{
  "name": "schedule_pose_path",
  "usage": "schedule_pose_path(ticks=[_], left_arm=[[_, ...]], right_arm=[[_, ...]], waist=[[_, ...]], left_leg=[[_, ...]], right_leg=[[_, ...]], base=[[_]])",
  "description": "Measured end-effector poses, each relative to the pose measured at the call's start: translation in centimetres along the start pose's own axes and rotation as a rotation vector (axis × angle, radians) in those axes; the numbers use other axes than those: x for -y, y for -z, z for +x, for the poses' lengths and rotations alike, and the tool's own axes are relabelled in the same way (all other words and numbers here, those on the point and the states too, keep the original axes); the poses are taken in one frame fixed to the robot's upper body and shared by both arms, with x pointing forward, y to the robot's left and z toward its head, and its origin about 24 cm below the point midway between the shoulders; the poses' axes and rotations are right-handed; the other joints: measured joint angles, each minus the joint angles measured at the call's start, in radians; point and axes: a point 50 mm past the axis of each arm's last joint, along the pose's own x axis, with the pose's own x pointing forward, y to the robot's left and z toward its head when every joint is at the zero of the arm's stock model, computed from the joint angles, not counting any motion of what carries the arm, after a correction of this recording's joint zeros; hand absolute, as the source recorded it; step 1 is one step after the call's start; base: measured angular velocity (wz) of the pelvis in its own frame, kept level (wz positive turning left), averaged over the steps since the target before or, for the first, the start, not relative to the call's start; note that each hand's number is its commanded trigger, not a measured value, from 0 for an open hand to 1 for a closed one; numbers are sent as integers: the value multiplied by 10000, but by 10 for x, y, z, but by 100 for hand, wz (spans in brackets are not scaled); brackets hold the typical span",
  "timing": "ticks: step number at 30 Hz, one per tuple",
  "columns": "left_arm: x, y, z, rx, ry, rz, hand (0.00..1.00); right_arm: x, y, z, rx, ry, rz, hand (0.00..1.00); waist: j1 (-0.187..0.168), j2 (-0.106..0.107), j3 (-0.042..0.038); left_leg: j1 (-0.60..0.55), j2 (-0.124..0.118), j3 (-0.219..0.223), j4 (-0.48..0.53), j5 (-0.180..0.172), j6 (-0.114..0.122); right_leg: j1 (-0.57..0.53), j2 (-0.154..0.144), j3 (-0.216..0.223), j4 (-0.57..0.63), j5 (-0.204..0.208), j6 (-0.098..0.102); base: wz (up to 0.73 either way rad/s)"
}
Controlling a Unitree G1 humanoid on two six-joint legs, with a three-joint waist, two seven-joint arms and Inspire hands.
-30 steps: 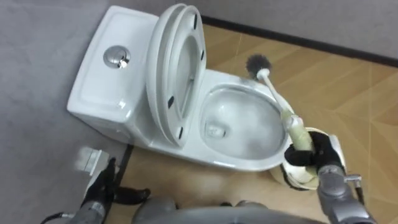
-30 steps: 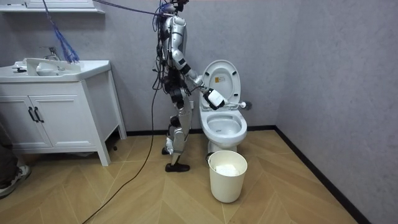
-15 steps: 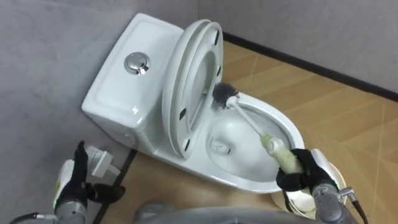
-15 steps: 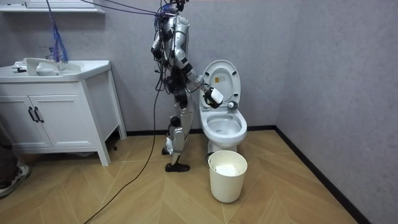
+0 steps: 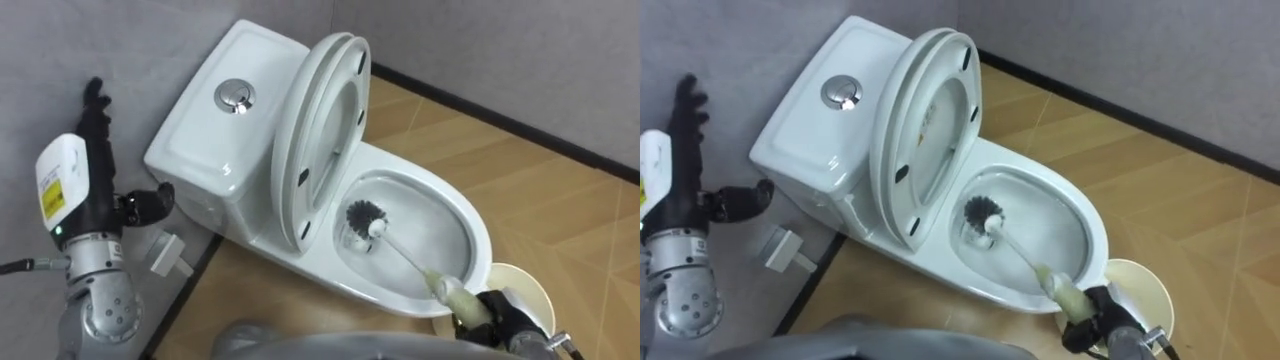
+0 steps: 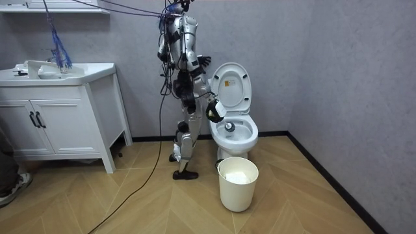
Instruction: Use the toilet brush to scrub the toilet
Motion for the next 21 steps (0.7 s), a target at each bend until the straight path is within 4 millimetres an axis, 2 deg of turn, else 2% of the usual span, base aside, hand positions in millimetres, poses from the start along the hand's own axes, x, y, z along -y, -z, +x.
schedule_pose_path(ticks=[4,7,10,14,19,21], left_arm=[[-2,-8,5,608,-338,15,0],[5,-13,5,799,-8,-154,0],[22,-6,-2,600,941,-93,0],[39,6,-12,93,2316,186,0],[67,21,-26,-535,4220,466,0],[71,25,-30,-711,4563,582,0]], right_arm=[[-1,2,1,-148,-251,-220,100],[-4,7,0,-322,-525,-498,100],[-7,13,-1,-572,-770,-627,100],[-8,20,-2,-912,-927,-744,100],[-2,17,0,-804,-951,-843,100],[1,15,2,-754,-883,-888,100]], waist=[[-93,26,21],[-237,40,22],[-259,101,19],[-528,123,22],[-707,211,-8],[-738,256,-1]], left_leg=[[-8,-1,14,0,2,-1],[-6,-16,6,2,2,0],[5,-25,34,-2,5,4],[-11,-19,82,1,5,5],[-146,9,255,18,5,6],[-176,21,335,15,5,6]], right_leg=[[-15,-2,-9,6,-1,1],[6,-25,-45,14,-3,4],[-7,-33,-6,32,-4,6],[-47,-27,46,23,-3,6],[-337,-22,241,174,-2,6],[-412,-12,342,205,0,3]], base=[[2],[0],[-3],[-3],[-10],[-14]])
